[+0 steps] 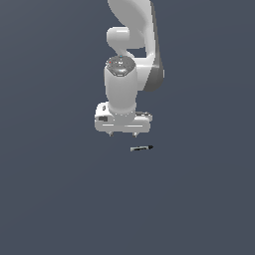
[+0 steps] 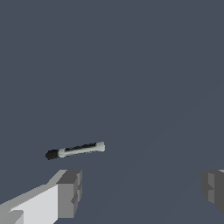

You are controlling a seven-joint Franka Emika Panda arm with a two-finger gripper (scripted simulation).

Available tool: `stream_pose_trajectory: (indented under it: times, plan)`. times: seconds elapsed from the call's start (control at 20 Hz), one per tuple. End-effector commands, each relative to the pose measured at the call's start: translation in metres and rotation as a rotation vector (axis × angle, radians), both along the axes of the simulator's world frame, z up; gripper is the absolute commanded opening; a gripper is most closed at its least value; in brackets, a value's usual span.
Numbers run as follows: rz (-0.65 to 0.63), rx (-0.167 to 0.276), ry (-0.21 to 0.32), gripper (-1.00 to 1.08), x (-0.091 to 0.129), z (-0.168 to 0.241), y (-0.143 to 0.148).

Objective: Pick up the object and move it to a goal position.

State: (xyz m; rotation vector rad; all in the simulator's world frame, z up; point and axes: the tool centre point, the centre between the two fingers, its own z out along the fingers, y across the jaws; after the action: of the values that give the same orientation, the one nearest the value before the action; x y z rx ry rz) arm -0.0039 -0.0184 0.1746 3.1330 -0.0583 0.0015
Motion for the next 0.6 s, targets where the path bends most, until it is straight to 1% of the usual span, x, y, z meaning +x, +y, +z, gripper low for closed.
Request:
stream_pose_trajectory:
  times: [0.0, 0.15, 0.4, 0.55]
  plan:
    - [0.000, 0.000, 0.000, 1.00, 0.000, 0.000, 0.000]
    - [-0.001, -0.004, 0.006, 1.00, -0.001, -0.002, -0.005]
    - [-0.003, -0.018, 0.032, 1.00, -0.008, -0.010, -0.026]
    - [-0.003, -0.020, 0.035, 1.00, -0.010, -0.011, -0.029]
